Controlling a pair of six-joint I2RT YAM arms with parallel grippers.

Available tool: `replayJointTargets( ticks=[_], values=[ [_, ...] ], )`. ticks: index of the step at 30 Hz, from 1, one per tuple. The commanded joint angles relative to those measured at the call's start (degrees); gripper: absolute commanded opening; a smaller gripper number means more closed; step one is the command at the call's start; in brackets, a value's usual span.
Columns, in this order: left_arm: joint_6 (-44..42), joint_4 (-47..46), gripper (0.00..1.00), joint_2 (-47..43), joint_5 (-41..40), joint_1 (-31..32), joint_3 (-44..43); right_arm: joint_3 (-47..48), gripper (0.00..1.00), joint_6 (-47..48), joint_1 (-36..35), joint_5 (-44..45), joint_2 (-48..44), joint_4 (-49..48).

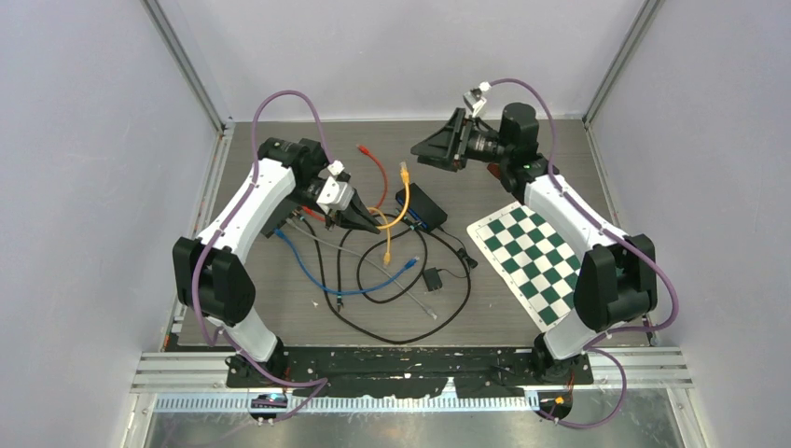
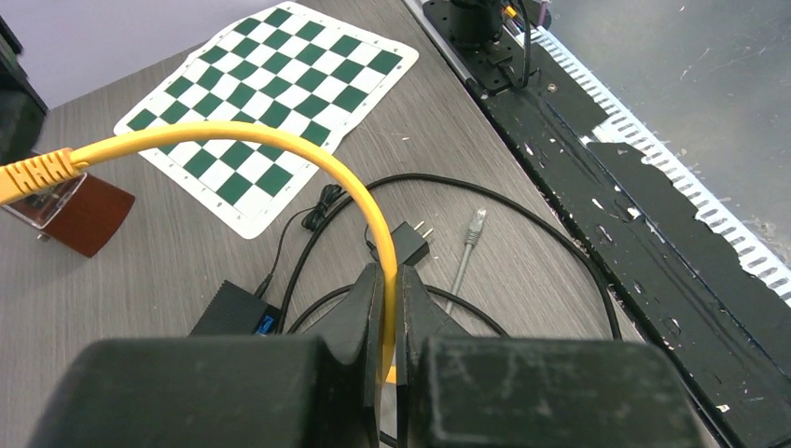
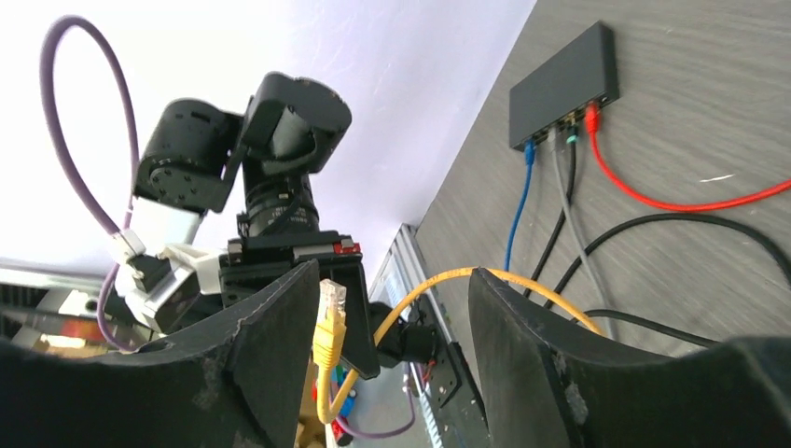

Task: Insert the plug into the switch port
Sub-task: Pick up the connector from the center of the board.

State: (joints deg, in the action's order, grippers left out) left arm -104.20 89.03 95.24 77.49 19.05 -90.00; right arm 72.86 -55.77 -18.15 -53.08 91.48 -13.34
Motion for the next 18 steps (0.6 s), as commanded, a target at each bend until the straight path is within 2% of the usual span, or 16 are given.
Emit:
replayJointTargets(
  ticks=[1,6,12,15,18],
  values=[
    [-1.0,9.5,0.0,-0.1,1.1,-0.1,-2.2,4.0,0.67,2.8,0.7,2.3,-5.5,4.1],
    [-0.6,9.4,0.0,0.9,1.1,-0.1,-3.5,4.4,0.67,6.0,0.3,3.1,-6.3,8.7],
    [-0.3,9.4,0.0,1.3,0.5,-0.1,-3.2,4.8,0.65,7.6,-1.1,0.0,-5.1,10.9],
    [-0.3,9.5,0.0,2.2,0.8,-0.1,-3.2,7.7,0.65,11.7,-2.4,1.0,-4.2,18.2],
    [-0.5,9.5,0.0,2.5,1.2,0.0,-3.2,9.2,0.64,12.7,-3.3,1.9,-3.3,20.5]
  ],
)
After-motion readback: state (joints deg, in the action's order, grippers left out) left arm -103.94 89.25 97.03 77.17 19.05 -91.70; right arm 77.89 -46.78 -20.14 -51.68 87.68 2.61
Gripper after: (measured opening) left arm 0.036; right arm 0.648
